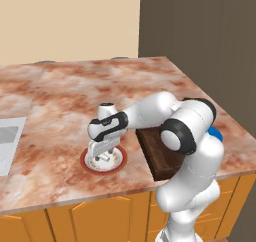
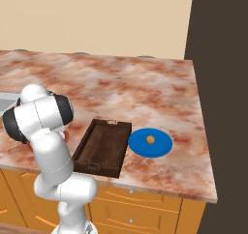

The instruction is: Move the dessert items from the plates to the tray.

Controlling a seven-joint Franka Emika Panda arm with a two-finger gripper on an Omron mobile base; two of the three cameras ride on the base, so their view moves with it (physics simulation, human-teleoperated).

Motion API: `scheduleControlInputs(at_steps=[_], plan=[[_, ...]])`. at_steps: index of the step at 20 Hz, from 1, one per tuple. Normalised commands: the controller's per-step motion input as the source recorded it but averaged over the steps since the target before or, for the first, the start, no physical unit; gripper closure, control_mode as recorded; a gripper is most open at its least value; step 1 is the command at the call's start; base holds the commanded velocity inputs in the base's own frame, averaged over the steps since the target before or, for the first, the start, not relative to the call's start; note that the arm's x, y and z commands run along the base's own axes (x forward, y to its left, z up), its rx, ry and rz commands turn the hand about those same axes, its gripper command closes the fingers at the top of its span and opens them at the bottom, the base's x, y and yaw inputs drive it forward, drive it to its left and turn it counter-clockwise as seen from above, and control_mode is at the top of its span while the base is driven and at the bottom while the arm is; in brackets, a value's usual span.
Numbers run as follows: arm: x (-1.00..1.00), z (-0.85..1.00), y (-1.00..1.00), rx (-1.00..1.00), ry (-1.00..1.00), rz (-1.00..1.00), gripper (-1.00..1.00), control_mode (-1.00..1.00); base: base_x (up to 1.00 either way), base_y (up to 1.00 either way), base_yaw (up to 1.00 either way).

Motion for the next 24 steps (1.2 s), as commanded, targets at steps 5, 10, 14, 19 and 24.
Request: scheduleControlInputs(at_steps=[5,10,14,19,24], plan=[[0.01,-0.18,0.00,0.00,0.06,0.00,-1.00,-1.00,0.00,0.00,0.00],[0.00,-0.08,0.00,0.00,0.04,0.00,1.00,-1.00,0.00,0.00,0.00],[0.00,0.00,0.00,0.00,0.00,0.00,1.00,-1.00,0.00,0.00,0.00],[0.00,0.00,0.00,0.00,0.00,0.00,1.00,-1.00,0.00,0.00,0.00],[0.00,0.08,0.00,0.00,0.00,0.00,1.00,-1.00,0.00,0.00,0.00]])
